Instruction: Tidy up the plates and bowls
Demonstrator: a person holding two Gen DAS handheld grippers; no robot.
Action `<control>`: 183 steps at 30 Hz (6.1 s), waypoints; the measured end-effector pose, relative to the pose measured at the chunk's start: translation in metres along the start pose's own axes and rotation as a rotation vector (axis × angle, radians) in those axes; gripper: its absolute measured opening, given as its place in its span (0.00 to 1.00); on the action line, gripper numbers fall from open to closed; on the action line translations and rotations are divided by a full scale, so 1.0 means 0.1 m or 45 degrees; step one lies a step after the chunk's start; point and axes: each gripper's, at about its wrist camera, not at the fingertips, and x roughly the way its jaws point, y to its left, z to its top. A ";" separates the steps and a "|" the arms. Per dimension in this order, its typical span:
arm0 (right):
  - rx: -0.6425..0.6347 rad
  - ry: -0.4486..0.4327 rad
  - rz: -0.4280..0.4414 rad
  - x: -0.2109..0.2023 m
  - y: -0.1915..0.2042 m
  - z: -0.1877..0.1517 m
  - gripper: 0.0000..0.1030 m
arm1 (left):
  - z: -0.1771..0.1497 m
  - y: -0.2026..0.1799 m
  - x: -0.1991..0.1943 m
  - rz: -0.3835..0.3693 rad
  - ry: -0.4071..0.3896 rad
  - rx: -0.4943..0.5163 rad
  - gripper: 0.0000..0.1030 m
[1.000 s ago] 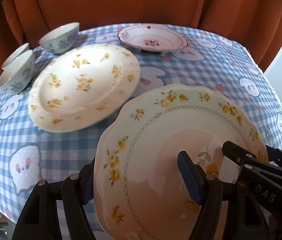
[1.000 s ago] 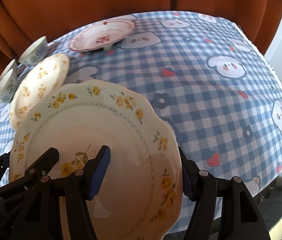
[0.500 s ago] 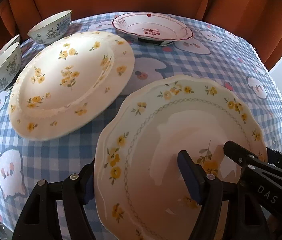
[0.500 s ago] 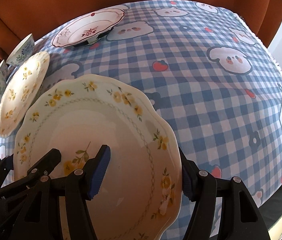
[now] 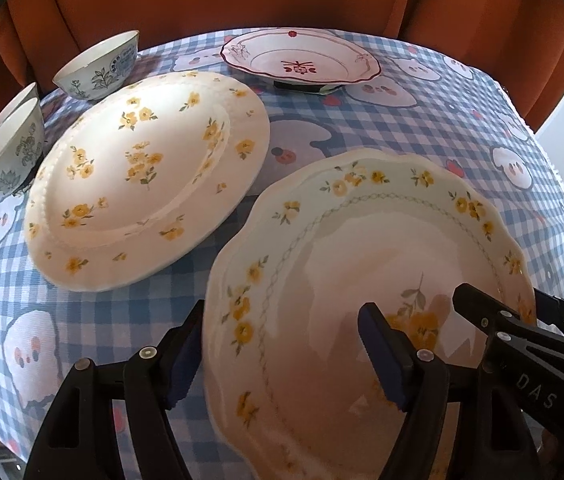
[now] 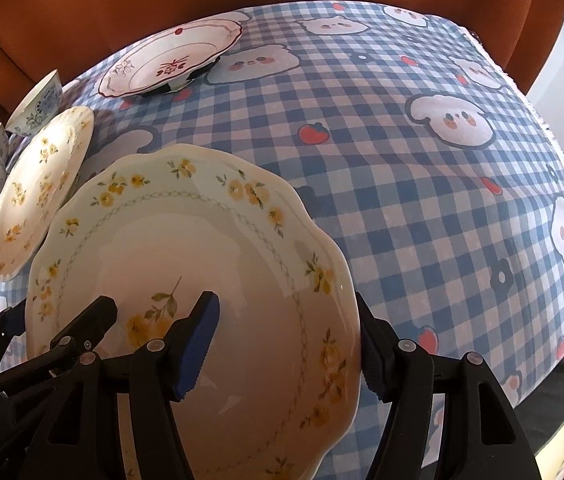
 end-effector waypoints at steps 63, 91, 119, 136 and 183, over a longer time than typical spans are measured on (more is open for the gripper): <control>0.024 -0.239 0.029 -0.10 1.88 0.94 0.81 | 0.97 1.75 0.04 0.143 -0.070 -0.118 0.85; -0.080 -0.013 0.073 0.44 2.06 0.94 0.57 | 0.77 2.02 0.28 0.204 0.044 -0.138 0.68; -0.156 0.058 0.030 0.17 2.50 0.13 0.60 | 0.04 2.23 -0.07 0.217 0.074 -0.102 0.68; -0.099 -0.050 -0.011 -0.43 2.62 -0.11 0.60 | -0.08 2.29 -0.64 0.133 -0.018 -0.007 0.68; -0.176 -0.123 0.009 -0.72 0.30 0.09 0.60 | 0.00 -0.03 -0.61 0.106 -0.060 -0.118 0.68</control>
